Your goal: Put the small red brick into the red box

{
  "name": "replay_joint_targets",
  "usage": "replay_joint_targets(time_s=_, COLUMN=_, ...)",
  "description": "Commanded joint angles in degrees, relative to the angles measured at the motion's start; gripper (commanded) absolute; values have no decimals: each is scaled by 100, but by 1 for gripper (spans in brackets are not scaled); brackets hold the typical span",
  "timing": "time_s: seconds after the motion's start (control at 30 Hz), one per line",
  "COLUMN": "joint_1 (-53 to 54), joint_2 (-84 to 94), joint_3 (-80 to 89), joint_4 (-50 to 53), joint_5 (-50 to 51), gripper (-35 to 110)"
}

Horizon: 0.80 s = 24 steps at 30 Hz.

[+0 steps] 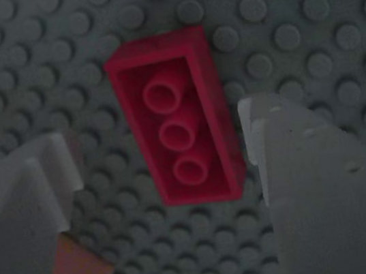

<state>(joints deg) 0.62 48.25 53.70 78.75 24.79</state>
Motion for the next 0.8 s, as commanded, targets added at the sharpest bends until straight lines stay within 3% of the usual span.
replay_joint_targets(time_s=0.0, joint_1=-70, joint_2=141, joint_3=-352, joint_4=35, joint_5=79, gripper=22)
replay_joint_targets(time_s=0.2, joint_1=-105, joint_2=62, joint_3=-378, joint_4=-9, joint_5=88, gripper=20)
replay_joint_targets(time_s=0.43, joint_1=-149, joint_2=18, joint_3=-457, joint_4=-26, joint_5=-62, gripper=0)
replay_joint_targets(time_s=0.77, joint_1=-88, joint_2=571, joint_3=-562, joint_4=-255, joint_5=-325, gripper=0)
